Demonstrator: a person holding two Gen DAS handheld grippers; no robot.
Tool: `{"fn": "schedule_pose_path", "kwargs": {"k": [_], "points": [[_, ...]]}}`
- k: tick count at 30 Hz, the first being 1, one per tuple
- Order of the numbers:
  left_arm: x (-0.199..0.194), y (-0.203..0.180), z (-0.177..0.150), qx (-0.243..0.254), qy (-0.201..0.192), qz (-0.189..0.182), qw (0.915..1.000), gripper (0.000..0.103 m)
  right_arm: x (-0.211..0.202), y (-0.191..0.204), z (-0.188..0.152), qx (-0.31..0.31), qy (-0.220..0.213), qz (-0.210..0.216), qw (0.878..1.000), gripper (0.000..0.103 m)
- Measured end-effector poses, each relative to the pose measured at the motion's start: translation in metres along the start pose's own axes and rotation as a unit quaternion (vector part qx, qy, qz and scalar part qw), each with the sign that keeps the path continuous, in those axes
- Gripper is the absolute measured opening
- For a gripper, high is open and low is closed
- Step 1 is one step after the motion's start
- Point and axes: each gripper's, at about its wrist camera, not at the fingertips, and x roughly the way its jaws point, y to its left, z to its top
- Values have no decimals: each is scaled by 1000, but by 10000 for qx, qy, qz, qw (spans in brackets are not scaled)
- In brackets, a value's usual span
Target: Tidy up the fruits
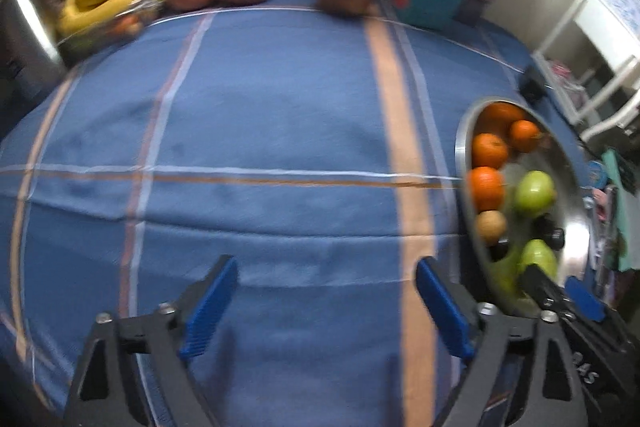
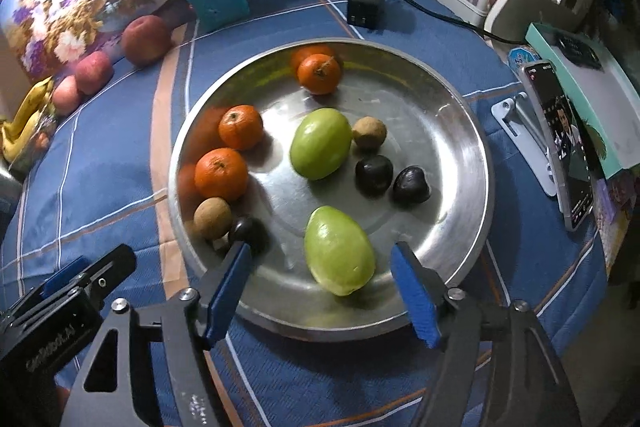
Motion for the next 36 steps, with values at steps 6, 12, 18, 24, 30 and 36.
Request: {"fn": "schedule_pose_path", "kwargs": {"k": [6,12,18,24,30,36], "points": [[-9,22,-15,-123,-65,492,9987,103,-5,11,-13,-271,-179,107,9994,86],[-20,33,-33,-39,-117,909,9958,103,-10,27,-27,-612,-340,169,9974,89],[-32,51,-49,-162,-169,1177,9928,103,-16,38,-43,-767,-395,299,9958,90],[-42,58,-55,-334,-325,1412,9889,103,-18,41,-52,-828,-403,323,9952,90],[-44,58,-56,-292,-310,1437,9887,103,-22,42,-54,-848,-484,275,9948,90],[-42,56,-54,-224,-267,1478,9884,103,-23,42,-53,-862,-507,287,9946,90]]}}
